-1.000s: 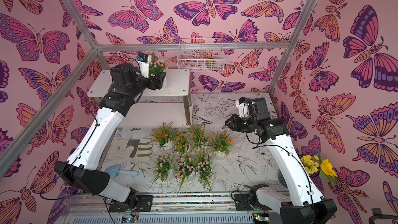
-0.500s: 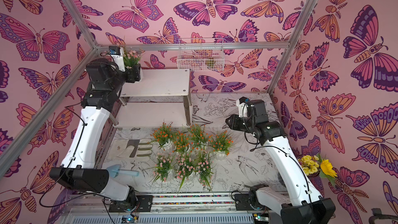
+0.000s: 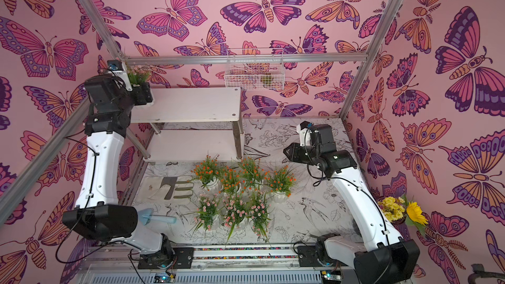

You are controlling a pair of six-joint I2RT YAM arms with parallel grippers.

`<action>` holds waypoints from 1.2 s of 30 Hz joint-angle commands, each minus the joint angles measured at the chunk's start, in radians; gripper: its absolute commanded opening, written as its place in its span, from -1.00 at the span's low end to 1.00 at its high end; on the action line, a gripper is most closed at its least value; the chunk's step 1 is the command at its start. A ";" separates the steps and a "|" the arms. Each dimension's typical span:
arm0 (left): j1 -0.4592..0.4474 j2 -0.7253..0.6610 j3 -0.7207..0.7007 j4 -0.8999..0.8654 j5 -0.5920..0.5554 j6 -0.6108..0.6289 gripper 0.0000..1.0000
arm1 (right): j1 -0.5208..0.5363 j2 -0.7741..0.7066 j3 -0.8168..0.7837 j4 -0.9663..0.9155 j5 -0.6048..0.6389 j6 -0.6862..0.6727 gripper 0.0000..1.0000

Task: Place the baby's breath potted plants on the rack by color
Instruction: Place the baby's breath potted plant on the rack.

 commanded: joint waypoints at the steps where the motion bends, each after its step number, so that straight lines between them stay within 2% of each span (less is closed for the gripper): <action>1: 0.043 0.025 0.067 0.056 0.044 -0.037 0.04 | -0.004 0.015 0.000 0.018 -0.011 -0.020 -0.42; 12: 0.138 0.160 0.144 0.061 0.081 -0.090 0.01 | -0.004 0.006 -0.009 0.017 0.006 -0.021 -0.42; 24: 0.144 0.195 0.149 0.061 0.149 -0.095 -0.05 | -0.005 0.025 -0.014 0.032 0.004 -0.019 -0.42; 29: 0.144 0.183 0.129 0.060 0.143 -0.085 -0.05 | -0.005 0.023 -0.023 0.041 0.003 -0.016 -0.42; 32: 0.143 0.158 0.090 0.069 0.135 -0.072 0.06 | -0.005 0.023 -0.027 0.042 0.001 -0.017 -0.42; 36: 0.142 0.121 0.023 0.101 0.138 -0.056 0.32 | -0.005 0.017 -0.032 0.043 0.000 -0.017 -0.42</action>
